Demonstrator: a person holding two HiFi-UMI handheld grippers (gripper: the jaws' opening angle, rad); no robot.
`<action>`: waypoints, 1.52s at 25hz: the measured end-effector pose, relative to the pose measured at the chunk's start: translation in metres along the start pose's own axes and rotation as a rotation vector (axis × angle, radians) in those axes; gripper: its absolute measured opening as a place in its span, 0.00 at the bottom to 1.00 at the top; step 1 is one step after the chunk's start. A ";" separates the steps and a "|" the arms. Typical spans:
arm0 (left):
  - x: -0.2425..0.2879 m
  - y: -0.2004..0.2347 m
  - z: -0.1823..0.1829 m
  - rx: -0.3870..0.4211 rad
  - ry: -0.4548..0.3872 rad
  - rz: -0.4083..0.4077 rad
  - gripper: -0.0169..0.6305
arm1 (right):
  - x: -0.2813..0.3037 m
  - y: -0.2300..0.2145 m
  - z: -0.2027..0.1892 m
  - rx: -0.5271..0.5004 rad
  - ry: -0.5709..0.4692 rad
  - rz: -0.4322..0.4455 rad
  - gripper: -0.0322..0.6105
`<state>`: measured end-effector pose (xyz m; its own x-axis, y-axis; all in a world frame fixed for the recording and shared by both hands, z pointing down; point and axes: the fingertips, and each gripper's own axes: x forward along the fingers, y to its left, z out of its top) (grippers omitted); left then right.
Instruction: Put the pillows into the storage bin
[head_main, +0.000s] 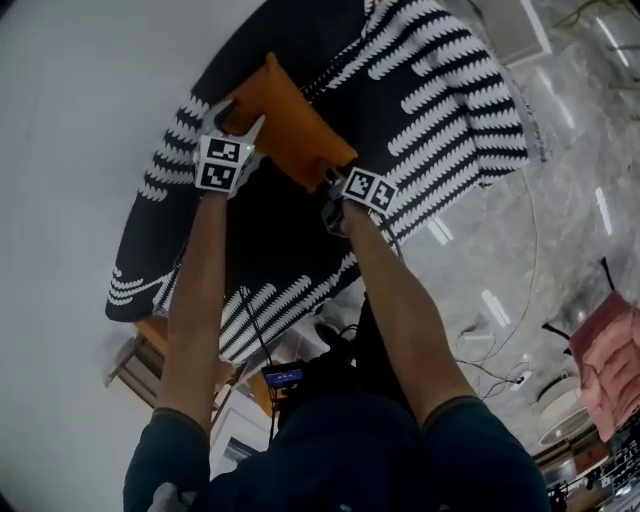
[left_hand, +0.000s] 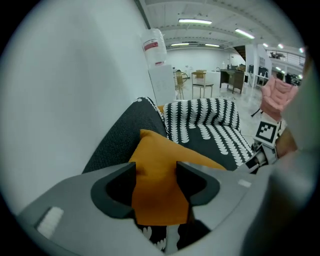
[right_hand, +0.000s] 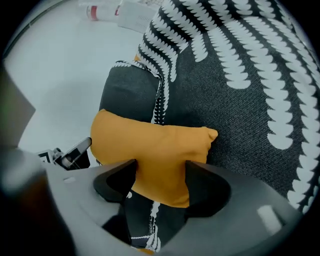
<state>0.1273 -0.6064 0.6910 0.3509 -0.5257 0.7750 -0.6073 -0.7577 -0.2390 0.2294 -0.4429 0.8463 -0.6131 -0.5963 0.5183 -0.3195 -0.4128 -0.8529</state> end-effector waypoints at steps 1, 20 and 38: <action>0.003 -0.002 -0.003 -0.015 -0.012 -0.006 0.39 | 0.004 -0.004 0.000 0.002 -0.001 0.006 0.51; -0.140 0.019 -0.068 -0.435 -0.076 0.284 0.04 | -0.048 0.074 -0.014 -0.491 0.116 -0.111 0.07; -0.519 0.022 -0.324 -0.807 -0.094 0.795 0.04 | -0.025 0.248 -0.339 -0.978 0.508 0.136 0.07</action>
<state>-0.2988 -0.2244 0.4727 -0.3079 -0.7987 0.5169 -0.9514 0.2563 -0.1707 -0.0790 -0.2972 0.6004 -0.8397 -0.1512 0.5216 -0.5220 0.4895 -0.6985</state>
